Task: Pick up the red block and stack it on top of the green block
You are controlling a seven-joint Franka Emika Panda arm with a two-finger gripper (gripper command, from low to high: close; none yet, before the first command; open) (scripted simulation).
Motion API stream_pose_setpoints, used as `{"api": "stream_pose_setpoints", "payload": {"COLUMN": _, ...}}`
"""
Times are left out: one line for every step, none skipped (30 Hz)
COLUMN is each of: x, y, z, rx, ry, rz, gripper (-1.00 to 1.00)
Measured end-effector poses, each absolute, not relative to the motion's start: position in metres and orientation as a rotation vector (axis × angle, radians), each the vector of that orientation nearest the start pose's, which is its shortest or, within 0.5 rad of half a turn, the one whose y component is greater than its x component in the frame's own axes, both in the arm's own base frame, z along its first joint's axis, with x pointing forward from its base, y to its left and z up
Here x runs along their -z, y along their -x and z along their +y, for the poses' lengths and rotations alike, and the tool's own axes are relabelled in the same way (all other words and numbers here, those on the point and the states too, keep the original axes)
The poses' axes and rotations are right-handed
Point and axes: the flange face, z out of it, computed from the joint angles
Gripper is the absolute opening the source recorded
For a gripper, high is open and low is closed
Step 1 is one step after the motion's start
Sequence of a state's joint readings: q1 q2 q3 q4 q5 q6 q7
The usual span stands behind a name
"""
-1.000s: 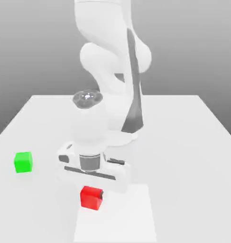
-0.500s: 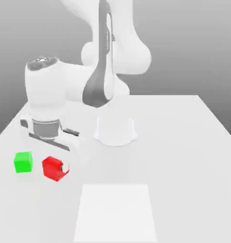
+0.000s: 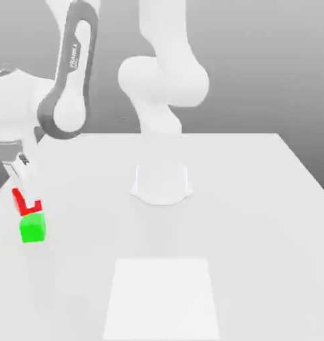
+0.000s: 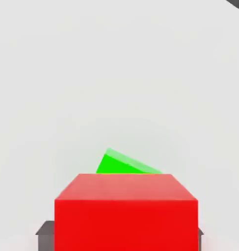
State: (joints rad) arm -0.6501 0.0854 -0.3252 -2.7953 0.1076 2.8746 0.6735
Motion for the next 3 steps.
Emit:
{"api": "stream_pose_setpoints", "payload": {"x": -0.1854, "y": -0.2027, "z": -0.3164, "rx": 0.000, "ry": 2.011, "rz": 2.412, "gripper": 1.00}}
{"api": "stream_pose_setpoints", "payload": {"x": -0.1854, "y": -0.2027, "z": -0.3164, "rx": 0.000, "ry": 2.011, "rz": 2.412, "gripper": 1.00}}
{"api": "stream_pose_setpoints", "payload": {"x": -0.1854, "y": -0.2027, "z": -0.3164, "rx": 0.000, "ry": 2.011, "rz": 2.412, "gripper": 1.00}}
